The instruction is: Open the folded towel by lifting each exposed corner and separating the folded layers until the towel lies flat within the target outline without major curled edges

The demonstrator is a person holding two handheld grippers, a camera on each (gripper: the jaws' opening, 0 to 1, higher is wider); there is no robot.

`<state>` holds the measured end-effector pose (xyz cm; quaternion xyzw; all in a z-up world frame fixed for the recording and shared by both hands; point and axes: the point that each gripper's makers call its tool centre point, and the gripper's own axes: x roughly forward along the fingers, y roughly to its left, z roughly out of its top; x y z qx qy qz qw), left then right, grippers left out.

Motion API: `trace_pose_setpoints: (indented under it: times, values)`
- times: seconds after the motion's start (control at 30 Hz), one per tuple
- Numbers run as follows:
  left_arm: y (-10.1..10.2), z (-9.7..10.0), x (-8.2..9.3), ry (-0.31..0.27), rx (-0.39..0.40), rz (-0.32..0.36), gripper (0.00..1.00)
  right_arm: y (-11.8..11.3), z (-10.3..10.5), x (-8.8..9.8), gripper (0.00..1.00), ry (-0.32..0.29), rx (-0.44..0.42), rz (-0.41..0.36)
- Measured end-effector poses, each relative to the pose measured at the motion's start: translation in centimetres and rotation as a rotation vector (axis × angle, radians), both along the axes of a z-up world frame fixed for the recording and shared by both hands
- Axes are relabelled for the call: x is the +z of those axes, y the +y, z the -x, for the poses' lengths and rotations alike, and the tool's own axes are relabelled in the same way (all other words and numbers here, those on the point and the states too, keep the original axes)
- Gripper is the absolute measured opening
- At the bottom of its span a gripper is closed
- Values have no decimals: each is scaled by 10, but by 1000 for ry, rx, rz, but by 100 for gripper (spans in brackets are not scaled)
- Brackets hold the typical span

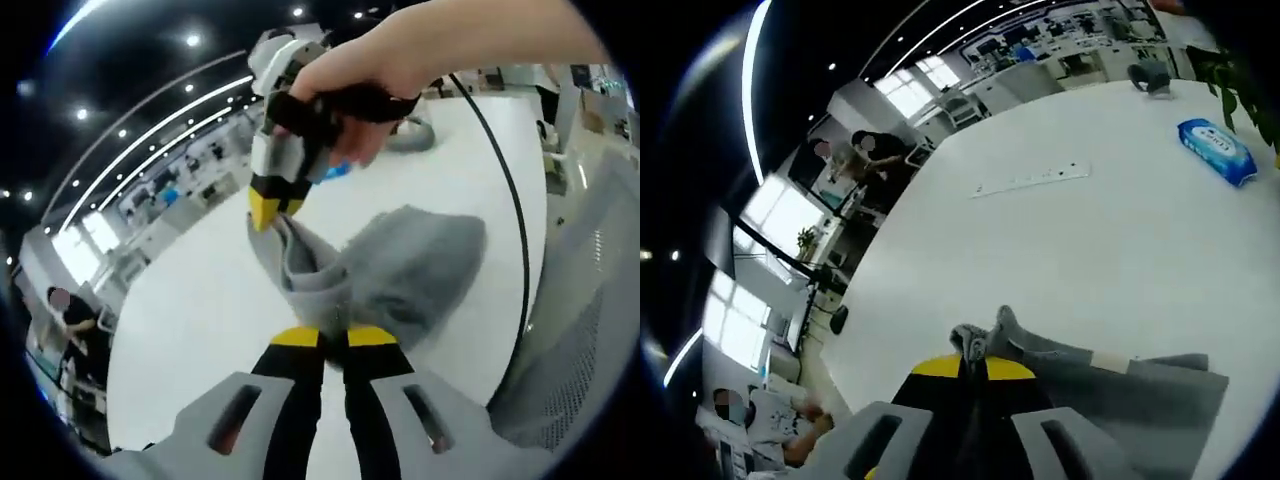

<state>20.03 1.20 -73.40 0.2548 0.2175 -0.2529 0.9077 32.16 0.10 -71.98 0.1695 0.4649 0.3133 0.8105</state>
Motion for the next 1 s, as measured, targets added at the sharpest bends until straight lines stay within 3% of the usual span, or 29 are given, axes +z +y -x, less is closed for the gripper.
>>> trace_pose_setpoints:
  times: [0.17, 0.27, 0.3, 0.37, 0.47, 0.6, 0.67, 0.73, 0.8, 0.9, 1.0]
  values:
    - [12, 3, -16, 46, 0, -34, 5, 18, 1, -19, 2, 24, 17, 8]
    - [16, 1, -29, 99, 13, -45, 6, 21, 0, -37, 2, 31, 31, 65]
    - [18, 1, -33, 111, 16, -59, 6, 18, 0, -47, 2, 19, 39, 118]
    - [21, 3, -38, 104, 13, -108, 7, 22, 3, -54, 2, 34, 19, 102]
    - [24, 9, -46, 125, 12, -116, 7, 26, 5, -57, 2, 34, 10, 84]
    - [30, 10, -51, 126, 38, -99, 9, 28, 3, -62, 2, 26, 7, 93]
    - [42, 14, -58, 173, 89, -88, 10, 35, 5, -65, 3, 24, 5, 83]
    - [43, 14, -60, 197, 115, -48, 11, 41, 5, -67, 3, 5, 10, 81]
    - [46, 13, -62, 204, 125, -53, 15, 45, 6, -67, 4, -12, 30, 77]
    - [53, 15, -67, 219, 149, -73, 19, 54, 13, -69, 10, -14, 79, 69]
    - [57, 15, -70, 251, 200, -19, 22, 61, 20, -70, 20, -37, 123, 65]
